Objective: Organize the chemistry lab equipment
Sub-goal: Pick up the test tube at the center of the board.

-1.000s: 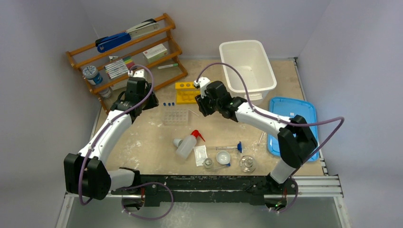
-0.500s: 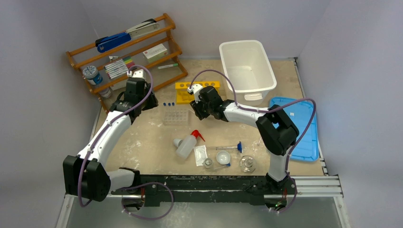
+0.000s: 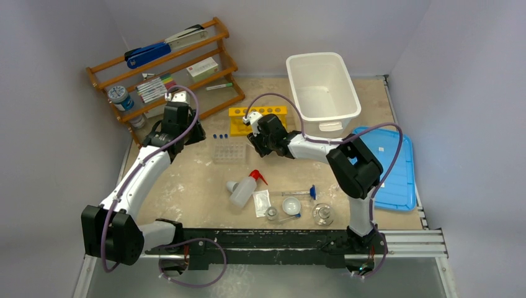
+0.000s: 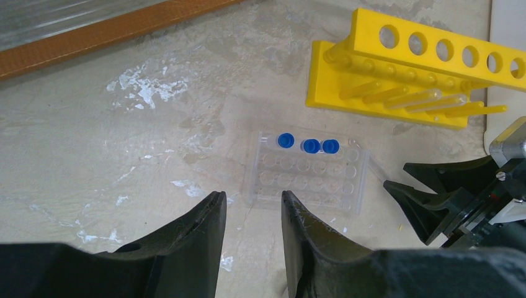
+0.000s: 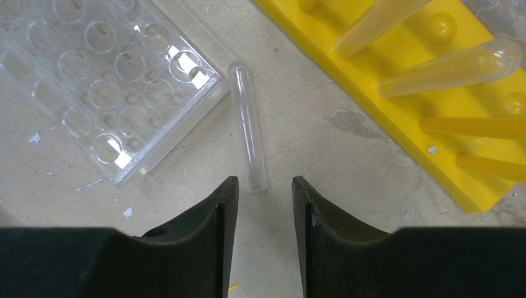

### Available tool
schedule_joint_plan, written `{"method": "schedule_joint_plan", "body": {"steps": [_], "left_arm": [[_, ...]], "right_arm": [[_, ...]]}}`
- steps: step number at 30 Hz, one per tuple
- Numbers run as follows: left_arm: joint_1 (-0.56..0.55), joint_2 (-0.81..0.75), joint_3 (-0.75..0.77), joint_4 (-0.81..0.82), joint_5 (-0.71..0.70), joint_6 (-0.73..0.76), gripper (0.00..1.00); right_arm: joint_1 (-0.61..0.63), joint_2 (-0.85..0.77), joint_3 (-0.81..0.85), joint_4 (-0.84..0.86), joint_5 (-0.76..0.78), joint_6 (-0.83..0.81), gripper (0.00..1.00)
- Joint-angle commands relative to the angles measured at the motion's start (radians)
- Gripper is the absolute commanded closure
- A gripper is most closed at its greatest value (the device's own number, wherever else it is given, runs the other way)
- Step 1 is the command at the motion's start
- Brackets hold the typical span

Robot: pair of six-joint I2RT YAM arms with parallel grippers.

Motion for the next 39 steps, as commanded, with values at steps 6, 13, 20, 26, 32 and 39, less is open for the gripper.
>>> {"method": "schedule_joint_plan", "body": {"steps": [6,13,20,26,32,39], "left_arm": [[0.007,-0.019,0.052,0.022,-0.014,-0.022,0.63],[0.007,-0.014,0.052,0.026,-0.011,-0.027,0.63],[0.007,-0.017,0.047,0.021,-0.007,-0.03,0.63],[0.007,-0.025,0.035,0.02,-0.007,-0.033,0.63],[0.008,-0.026,0.034,0.019,-0.012,-0.035,0.63],[0.007,-0.023,0.04,0.033,-0.006,-0.044,0.63]], "right_arm": [[0.006,0.016,0.011,0.056,0.07,-0.011,0.64],[0.006,0.023,-0.004,0.077,0.081,0.0,0.65],[0.008,0.041,0.006,0.084,0.04,0.008,0.65],[0.01,0.065,0.006,0.088,0.025,0.004,0.66],[0.013,0.066,-0.006,0.078,0.041,0.0,0.79],[0.013,0.009,-0.04,0.056,0.045,0.0,0.87]]}}
